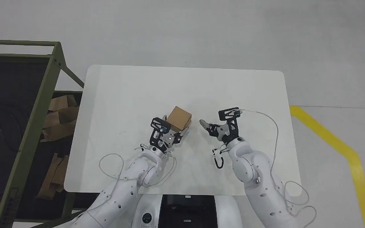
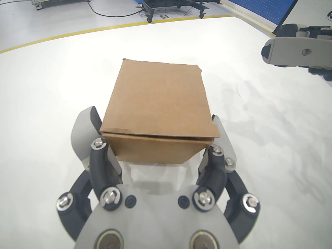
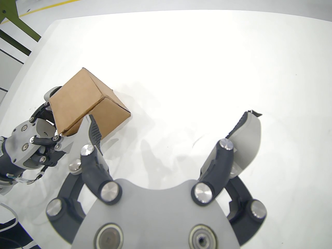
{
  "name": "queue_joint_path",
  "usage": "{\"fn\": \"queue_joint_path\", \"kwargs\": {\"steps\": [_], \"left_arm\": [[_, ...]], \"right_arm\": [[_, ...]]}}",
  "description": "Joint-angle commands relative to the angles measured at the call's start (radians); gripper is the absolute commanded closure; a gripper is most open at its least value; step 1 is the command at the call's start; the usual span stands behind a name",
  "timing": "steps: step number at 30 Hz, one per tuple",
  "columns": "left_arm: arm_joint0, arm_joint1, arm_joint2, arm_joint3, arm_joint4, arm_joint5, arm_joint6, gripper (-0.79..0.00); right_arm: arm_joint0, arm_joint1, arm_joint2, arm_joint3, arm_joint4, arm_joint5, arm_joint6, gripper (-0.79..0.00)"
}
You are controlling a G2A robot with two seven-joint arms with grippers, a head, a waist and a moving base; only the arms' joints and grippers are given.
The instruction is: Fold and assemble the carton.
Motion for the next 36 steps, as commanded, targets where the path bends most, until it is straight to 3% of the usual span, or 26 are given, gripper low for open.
{"fn": "queue_joint_path", "kwargs": {"steps": [1, 10, 21, 24, 28, 36], "left_arm": [[0.001, -0.002, -0.002, 0.0, 0.003, -0.001, 0.0, -0.486], [0.011, -0.008, -0.018, -0.011, 0.016, -0.008, 0.007, -0.431], [0.042, -0.006, -0.072, -0.069, 0.01, -0.049, 0.015, -0.296], [0.054, -0.002, -0.102, -0.103, -0.015, -0.082, 0.005, -0.148], [0.07, 0.006, -0.151, -0.159, -0.053, -0.145, -0.024, -0.037], [0.095, 0.025, -0.263, -0.275, -0.2, -0.33, -0.15, 0.0]], "right_arm": [[0.0, 0.001, 0.0, 0.0, 0.002, -0.002, -0.001, -0.785], [-0.002, 0.003, 0.002, 0.006, 0.008, -0.002, -0.007, -0.785], [-0.008, 0.008, 0.015, 0.004, 0.016, -0.003, -0.014, -0.785], [-0.013, 0.01, 0.027, 0.002, 0.025, -0.003, -0.019, -0.785], [-0.028, 0.014, 0.055, -0.003, 0.041, -0.002, -0.032, -0.785], [-0.086, 0.025, 0.134, -0.016, 0.086, -0.01, -0.069, -0.785]]}}
